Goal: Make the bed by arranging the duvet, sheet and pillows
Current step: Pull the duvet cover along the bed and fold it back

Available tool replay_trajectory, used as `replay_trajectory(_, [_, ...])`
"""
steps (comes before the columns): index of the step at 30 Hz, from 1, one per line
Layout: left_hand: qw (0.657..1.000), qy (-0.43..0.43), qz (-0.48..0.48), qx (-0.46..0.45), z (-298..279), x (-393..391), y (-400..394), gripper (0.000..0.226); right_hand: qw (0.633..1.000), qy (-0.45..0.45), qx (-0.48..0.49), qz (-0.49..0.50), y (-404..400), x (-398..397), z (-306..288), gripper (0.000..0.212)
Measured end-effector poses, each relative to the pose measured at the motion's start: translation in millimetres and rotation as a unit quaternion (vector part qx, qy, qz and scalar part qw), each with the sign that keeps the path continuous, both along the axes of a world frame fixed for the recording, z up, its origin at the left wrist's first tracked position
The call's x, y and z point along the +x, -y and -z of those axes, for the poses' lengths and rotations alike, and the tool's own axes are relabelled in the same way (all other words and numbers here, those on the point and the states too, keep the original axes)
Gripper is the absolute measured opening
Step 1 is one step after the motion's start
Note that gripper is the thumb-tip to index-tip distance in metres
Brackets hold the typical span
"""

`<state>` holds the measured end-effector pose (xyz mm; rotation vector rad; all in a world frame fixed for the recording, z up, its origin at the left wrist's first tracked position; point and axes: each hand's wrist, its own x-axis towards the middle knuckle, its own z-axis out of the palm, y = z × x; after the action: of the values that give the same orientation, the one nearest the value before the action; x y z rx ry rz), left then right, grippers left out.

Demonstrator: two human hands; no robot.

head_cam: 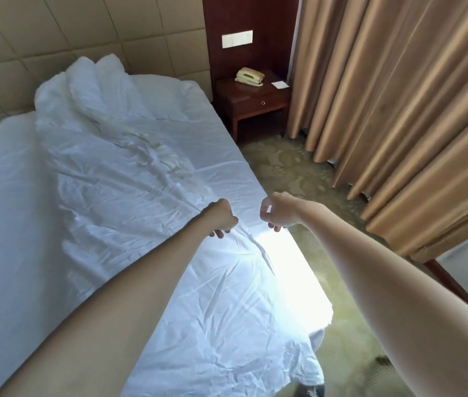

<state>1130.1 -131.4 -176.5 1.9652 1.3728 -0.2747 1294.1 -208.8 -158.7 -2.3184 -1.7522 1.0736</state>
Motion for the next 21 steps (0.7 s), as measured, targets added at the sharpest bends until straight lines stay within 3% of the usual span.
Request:
replay_trajectory(7, [0.998, -0.030, 0.013, -0.051, -18.5, 147.0, 30.2, 0.023, 0.996, 0.050, -0.037, -0.058, 42.8, 134.9, -30.5, 0.022])
replay_trajectory(9, [0.999, -0.019, 0.027, -0.031, -28.6, 185.8, 26.3, 0.022, 0.996, 0.062, -0.030, -0.052, 38.5, 169.8, -41.5, 0.028])
replay_trajectory(14, [0.998, -0.042, 0.021, 0.035, -44.6, 234.2, -0.5, 0.027, 0.994, 0.066, -0.051, -0.067, 1.2, 230.0, -45.9, 0.029])
replay_trajectory(21, [0.995, -0.075, -0.057, -0.021, -27.8, 265.1, -80.3, 0.030, 0.988, 0.041, -0.033, -0.145, -108.3, 287.1, -43.6, 0.023])
